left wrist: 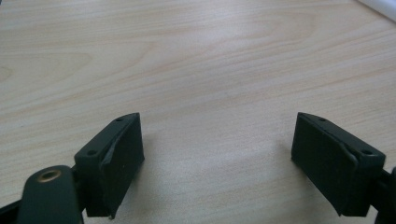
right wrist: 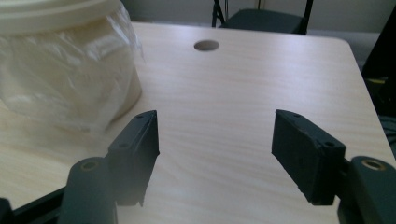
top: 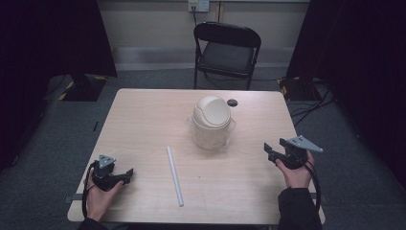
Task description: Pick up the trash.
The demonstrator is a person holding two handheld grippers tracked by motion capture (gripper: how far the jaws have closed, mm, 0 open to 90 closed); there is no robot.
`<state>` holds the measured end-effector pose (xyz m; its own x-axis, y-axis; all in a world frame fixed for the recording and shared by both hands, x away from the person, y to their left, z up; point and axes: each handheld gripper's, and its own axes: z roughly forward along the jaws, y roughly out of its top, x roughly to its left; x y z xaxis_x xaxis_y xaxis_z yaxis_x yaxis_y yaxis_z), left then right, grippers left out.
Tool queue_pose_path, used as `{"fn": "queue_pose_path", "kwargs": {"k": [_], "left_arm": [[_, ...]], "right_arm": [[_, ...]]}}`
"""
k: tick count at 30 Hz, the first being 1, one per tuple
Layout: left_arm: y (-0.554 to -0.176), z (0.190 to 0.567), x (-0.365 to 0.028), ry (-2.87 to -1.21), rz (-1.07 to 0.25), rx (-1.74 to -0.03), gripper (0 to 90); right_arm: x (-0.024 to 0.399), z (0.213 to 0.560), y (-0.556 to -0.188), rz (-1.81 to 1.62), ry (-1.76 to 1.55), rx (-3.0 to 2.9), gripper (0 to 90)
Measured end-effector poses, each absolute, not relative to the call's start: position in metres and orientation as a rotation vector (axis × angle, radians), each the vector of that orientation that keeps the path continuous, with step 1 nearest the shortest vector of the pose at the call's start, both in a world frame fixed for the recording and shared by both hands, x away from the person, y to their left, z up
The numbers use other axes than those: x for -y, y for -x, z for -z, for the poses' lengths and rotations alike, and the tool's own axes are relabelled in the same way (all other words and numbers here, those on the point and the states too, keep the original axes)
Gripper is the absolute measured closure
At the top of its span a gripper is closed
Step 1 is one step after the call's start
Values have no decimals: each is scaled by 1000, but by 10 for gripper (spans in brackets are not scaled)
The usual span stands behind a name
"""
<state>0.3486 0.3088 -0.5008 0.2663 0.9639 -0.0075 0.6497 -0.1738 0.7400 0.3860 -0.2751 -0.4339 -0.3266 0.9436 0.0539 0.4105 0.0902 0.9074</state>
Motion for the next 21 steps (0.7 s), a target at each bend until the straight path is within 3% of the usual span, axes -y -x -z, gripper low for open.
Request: {"fn": "queue_pose_path", "kwargs": {"k": [21], "left_arm": [[-349,501,-309,-1903,-636,-1454,163]], "right_arm": [[238,379,-414,-1347,-1183,-1730,279]]}}
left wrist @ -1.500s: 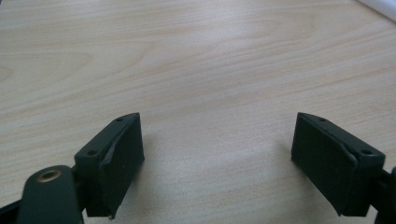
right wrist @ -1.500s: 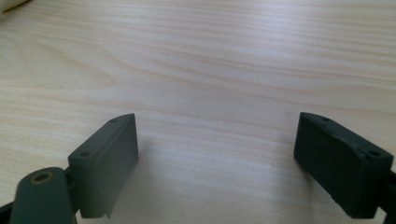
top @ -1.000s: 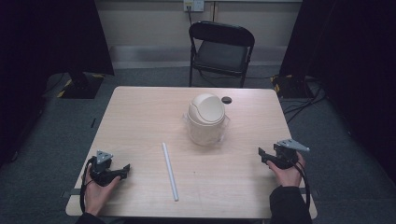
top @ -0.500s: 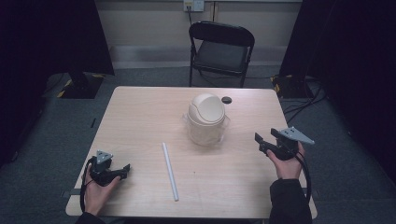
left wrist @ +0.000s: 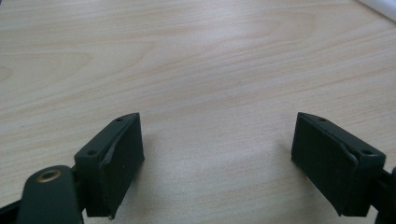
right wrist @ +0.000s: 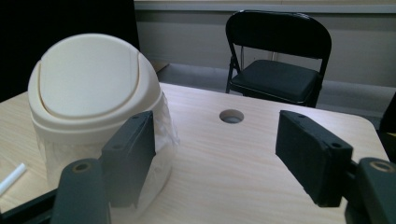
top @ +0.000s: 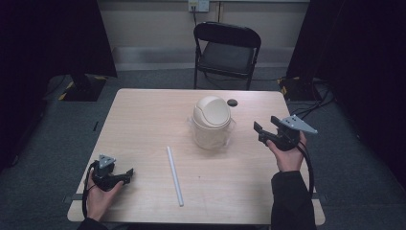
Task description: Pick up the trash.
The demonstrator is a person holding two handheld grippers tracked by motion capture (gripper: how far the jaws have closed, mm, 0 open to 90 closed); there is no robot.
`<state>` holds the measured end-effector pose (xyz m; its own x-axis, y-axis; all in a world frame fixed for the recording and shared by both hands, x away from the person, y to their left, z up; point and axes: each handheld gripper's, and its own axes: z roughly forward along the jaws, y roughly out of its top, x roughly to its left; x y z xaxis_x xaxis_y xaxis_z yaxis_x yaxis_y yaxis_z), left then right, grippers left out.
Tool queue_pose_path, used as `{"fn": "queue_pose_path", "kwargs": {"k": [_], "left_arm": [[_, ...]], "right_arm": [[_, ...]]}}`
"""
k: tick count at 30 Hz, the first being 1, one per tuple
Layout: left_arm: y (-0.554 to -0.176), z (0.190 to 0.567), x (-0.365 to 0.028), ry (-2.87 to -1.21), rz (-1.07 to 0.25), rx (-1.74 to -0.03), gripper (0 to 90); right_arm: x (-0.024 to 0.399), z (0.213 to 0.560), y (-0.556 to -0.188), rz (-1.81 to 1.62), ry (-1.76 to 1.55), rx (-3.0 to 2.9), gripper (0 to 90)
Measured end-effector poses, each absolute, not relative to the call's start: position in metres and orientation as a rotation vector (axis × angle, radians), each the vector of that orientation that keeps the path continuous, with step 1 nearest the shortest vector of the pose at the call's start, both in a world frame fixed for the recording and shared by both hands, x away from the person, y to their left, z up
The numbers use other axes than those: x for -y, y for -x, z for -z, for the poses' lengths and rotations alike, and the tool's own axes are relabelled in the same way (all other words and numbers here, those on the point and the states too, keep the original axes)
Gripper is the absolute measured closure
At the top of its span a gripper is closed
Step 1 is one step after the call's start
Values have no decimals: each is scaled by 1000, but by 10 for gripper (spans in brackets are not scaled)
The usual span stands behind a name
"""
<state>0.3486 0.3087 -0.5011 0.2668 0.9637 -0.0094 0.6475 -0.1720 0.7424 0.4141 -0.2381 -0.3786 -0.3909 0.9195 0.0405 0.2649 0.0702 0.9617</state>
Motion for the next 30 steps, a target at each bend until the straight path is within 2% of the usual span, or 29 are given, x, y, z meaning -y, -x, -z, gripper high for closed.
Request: {"fn": "queue_pose_path", "kwargs": {"k": [16,30], "left_arm": [[-349,501,-309,-1903,-636,-1454,163],[-349,501,-309,-1903,-635,-1454,163]], "right_arm": [[201,355,-449,-1430,-1143,-1736,269],[160,371,-477,-1456,-1141,-1840,270]]}}
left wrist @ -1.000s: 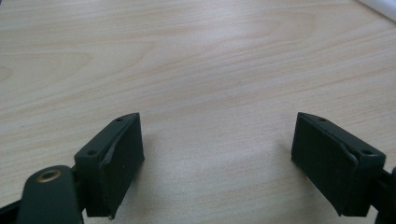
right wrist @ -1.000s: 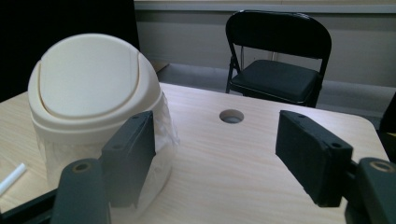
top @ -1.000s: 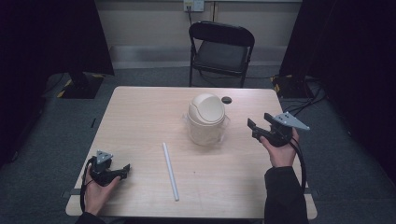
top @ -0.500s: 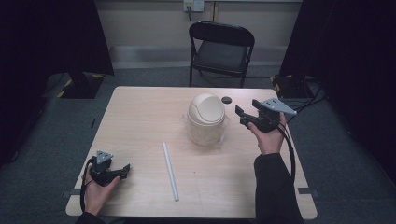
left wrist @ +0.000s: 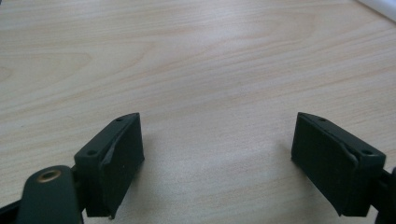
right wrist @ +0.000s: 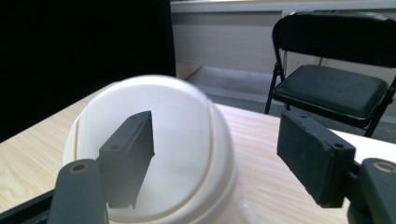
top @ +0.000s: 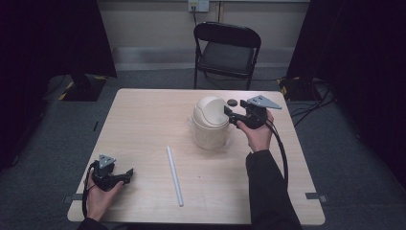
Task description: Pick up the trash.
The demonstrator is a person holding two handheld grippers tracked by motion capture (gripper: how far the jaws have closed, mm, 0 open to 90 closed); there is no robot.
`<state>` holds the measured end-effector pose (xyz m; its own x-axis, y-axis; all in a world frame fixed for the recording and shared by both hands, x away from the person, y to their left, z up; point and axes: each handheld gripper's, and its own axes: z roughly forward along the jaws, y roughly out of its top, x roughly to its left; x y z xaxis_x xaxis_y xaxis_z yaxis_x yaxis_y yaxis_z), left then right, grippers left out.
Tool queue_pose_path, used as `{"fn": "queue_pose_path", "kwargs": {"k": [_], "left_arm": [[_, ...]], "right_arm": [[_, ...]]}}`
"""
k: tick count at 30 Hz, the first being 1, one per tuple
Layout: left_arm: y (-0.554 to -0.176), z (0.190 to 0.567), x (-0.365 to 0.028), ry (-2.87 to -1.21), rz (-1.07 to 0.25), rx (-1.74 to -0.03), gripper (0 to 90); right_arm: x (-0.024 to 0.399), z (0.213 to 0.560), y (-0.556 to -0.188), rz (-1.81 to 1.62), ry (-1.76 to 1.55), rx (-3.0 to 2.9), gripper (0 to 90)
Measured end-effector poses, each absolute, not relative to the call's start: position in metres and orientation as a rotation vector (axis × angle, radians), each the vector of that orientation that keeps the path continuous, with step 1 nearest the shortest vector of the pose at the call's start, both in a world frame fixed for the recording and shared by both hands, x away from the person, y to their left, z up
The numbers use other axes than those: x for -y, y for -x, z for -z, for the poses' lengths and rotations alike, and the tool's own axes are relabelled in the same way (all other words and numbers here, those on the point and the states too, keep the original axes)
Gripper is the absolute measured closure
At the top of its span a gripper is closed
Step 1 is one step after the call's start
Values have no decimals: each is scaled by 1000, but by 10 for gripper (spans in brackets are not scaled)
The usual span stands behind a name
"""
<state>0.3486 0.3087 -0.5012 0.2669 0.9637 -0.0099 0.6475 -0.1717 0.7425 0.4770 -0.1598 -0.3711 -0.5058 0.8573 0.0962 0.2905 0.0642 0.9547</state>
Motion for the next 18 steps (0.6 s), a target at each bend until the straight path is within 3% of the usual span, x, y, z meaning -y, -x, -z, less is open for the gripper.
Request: {"fn": "queue_pose_path", "kwargs": {"k": [18], "left_arm": [[-349,501,-309,-1903,-635,-1454,163]], "right_arm": [[145,403,-493,-1355,-1209,-1941,269]]}}
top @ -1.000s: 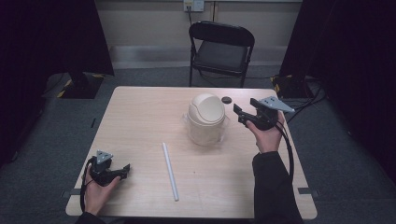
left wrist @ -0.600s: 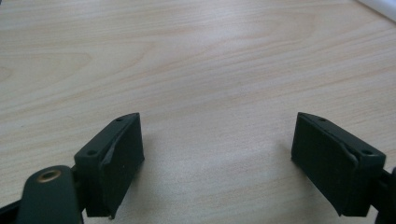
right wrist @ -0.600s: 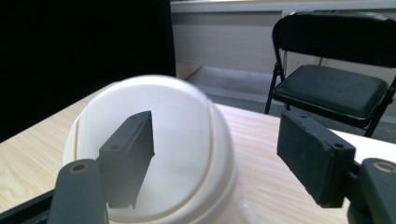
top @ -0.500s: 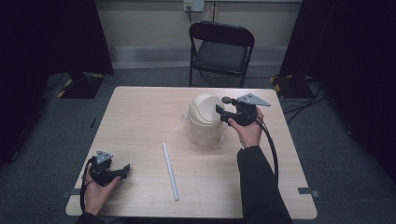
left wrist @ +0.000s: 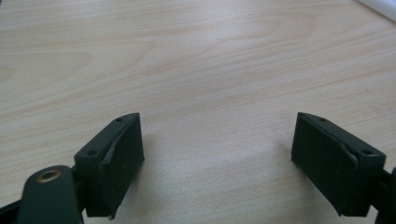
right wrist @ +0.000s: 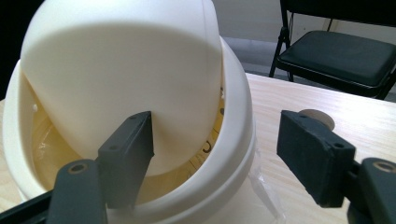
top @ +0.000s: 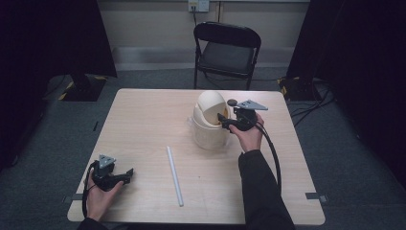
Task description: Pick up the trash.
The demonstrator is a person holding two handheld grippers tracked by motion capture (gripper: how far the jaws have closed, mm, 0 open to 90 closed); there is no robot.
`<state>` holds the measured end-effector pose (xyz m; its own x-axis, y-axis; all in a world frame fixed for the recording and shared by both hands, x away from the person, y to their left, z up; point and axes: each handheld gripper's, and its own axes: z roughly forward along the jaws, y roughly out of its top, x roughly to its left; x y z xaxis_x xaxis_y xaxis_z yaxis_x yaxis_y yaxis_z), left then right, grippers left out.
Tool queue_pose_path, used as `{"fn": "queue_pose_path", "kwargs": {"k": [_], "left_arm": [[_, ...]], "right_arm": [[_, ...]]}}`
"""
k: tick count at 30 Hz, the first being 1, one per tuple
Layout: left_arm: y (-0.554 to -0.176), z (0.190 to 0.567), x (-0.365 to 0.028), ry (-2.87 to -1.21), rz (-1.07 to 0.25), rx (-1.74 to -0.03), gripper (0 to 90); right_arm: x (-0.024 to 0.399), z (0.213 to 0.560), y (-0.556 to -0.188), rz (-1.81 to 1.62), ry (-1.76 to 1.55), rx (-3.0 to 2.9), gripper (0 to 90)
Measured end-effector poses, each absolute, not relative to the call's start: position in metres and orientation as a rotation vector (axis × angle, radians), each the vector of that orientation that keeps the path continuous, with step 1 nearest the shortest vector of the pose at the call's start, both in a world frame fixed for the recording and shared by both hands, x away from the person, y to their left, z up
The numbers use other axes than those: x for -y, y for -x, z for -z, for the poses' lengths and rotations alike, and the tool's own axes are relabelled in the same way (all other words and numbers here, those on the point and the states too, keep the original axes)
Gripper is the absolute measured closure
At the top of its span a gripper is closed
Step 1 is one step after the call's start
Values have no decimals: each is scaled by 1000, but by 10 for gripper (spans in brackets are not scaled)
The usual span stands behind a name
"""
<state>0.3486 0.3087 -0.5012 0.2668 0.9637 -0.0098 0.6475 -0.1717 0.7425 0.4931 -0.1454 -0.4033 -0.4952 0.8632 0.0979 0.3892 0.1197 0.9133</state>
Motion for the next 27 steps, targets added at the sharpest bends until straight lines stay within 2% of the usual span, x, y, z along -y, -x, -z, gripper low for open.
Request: {"fn": "queue_pose_path", "kwargs": {"k": [20,23,27], "left_arm": [[-348,501,-309,-1897,-639,-1456,170],[-346,501,-309,-1881,-648,-1443,291],[-345,499,-308,-1871,-640,-1436,343]], "right_arm": [[175,382,-473,-1389,-1188,-1852,284],[186,379,-464,-1391,-1186,-1833,284],[203,380,-446,-1379,-1176,-1810,284]]}}
